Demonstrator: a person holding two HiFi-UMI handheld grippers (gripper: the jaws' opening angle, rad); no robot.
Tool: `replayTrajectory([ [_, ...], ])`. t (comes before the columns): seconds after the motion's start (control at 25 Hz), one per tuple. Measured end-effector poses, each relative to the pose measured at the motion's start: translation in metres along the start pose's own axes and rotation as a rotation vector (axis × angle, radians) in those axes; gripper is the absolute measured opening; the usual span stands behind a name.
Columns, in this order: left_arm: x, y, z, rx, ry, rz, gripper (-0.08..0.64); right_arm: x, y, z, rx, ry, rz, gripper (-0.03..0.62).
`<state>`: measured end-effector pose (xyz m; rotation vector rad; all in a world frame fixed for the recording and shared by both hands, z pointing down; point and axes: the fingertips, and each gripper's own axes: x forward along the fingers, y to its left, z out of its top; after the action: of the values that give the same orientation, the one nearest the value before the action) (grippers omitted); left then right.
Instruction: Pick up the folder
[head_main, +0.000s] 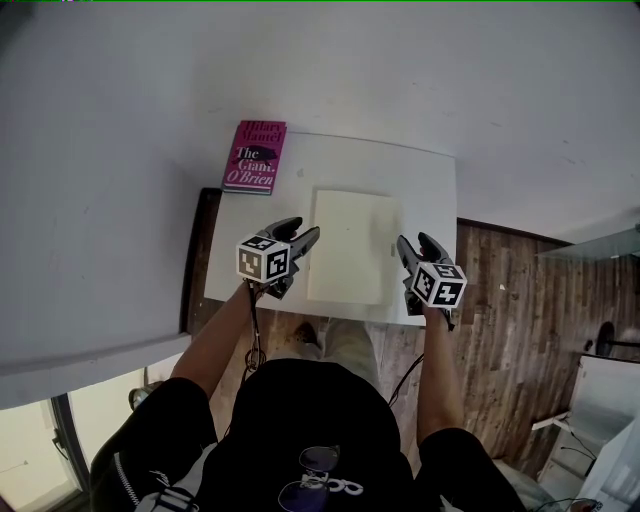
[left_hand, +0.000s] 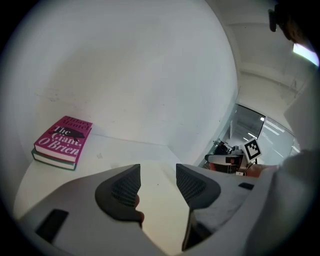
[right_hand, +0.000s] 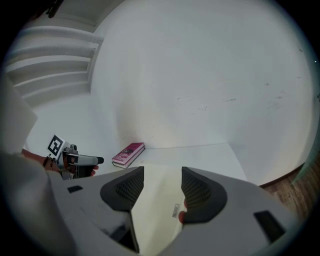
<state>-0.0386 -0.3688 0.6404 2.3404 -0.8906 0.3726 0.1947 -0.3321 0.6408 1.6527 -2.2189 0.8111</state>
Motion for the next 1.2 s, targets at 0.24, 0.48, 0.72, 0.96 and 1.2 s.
replayTrajectory([
  [0.24,0.022,0.013,-0.029,-0.054,0.057,0.008,0.247,0.020,-0.011,-0.031,0.033,0.081,0.024,0.248],
  [0.48,0.042,0.031,-0.064,-0.138,0.127,0.027,0.279,0.048,-0.013,-0.062,0.049,0.171,0.073,0.258],
  [0.72,0.056,0.044,-0.089,-0.195,0.170,0.045,0.284,0.071,-0.024,-0.088,0.072,0.243,0.090,0.261],
  [0.96,0.072,0.051,-0.105,-0.238,0.212,0.039,0.285,0.086,-0.035,-0.107,0.139,0.295,0.118,0.262],
  [1.2,0.085,0.055,-0.116,-0.260,0.248,0.043,0.285,0.097,-0.038,-0.121,0.166,0.336,0.146,0.262],
])
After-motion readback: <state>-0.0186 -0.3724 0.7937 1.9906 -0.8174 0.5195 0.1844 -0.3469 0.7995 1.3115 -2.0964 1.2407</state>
